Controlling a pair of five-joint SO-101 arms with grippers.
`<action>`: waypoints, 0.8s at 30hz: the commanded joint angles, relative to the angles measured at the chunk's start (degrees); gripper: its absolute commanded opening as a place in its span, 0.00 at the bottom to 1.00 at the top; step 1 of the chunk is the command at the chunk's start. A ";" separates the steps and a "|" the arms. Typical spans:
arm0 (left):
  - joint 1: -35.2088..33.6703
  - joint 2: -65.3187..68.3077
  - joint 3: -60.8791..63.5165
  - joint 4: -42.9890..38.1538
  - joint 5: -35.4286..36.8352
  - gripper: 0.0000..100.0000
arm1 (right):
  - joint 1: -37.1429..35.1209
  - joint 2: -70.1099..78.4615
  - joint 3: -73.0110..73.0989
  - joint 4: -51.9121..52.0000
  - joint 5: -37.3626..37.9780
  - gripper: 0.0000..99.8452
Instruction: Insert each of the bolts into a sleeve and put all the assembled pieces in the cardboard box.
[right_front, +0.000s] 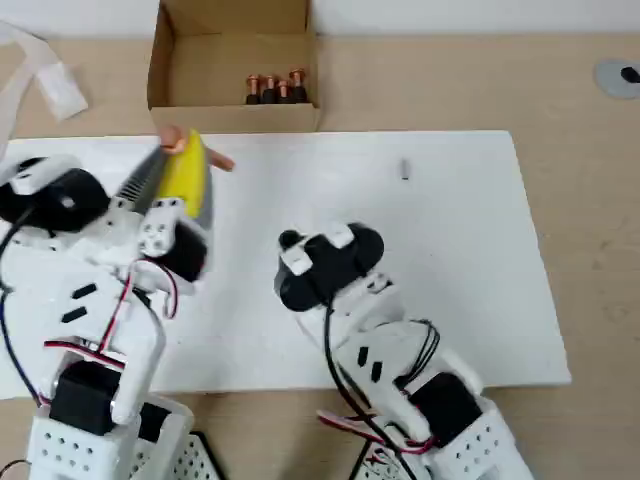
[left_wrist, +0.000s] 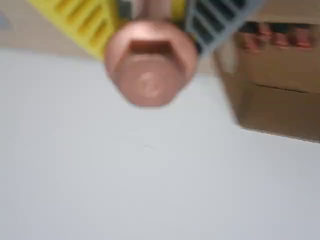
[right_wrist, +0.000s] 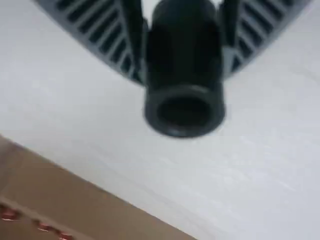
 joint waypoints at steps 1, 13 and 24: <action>3.96 -0.48 -0.70 -1.41 0.35 0.01 | -2.42 -3.12 2.77 -4.84 -2.99 0.01; 6.51 -0.13 -5.10 10.81 -1.05 0.01 | -2.24 -3.47 2.95 -6.95 -4.22 0.01; 10.90 -0.13 -7.56 15.21 -5.01 0.01 | -2.24 -3.38 3.03 -6.95 -4.22 0.01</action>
